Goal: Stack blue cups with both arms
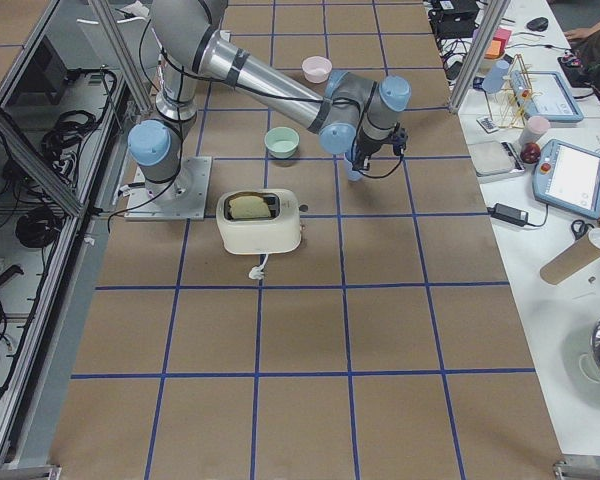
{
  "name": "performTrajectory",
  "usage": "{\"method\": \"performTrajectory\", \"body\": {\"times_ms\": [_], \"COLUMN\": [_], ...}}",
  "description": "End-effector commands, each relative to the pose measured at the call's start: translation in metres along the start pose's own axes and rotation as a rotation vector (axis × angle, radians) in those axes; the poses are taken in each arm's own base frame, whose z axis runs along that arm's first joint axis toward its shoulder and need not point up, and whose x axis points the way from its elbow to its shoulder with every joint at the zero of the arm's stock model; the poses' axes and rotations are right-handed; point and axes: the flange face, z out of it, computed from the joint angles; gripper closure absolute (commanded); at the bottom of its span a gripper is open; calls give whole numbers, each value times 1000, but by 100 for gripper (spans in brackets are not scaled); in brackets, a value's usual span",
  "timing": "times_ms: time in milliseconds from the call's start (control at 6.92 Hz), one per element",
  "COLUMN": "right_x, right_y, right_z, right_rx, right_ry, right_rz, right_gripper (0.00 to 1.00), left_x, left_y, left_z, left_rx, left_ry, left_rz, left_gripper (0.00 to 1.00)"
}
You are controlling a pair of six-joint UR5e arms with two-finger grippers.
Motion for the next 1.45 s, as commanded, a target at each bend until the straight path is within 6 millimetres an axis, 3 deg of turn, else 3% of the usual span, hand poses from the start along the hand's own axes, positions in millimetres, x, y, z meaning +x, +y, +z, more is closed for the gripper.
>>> {"method": "performTrajectory", "body": {"times_ms": [0, 145, 434, 578, 723, 1012, 1301], "right_x": [-101, -160, -239, -288, -310, -330, -334], "right_y": [10, 18, 41, 61, 65, 67, 49], "right_z": [-47, -62, -106, -99, -83, -61, -43], "right_rx": [81, 96, 85, 81, 65, 41, 90], "right_ry": [30, 36, 37, 42, 48, 65, 51], "right_rz": [-23, -71, -36, -56, -60, -48, -63], "right_gripper": [100, 100, 100, 100, 100, 100, 100], "left_x": [0, -1, -1, -1, -1, -1, 0], "left_y": [1, 0, 0, 0, 0, 0, 1], "left_z": [-1, 0, -1, -1, -1, -1, -1], "left_rx": [1, 1, 3, 3, 3, 1, -2], "left_ry": [-1, -1, -1, -1, -1, -1, -1], "left_rz": [0, 0, -2, -2, -2, -2, 0], "left_gripper": [0, 0, 0, 0, 0, 0, 0]}}
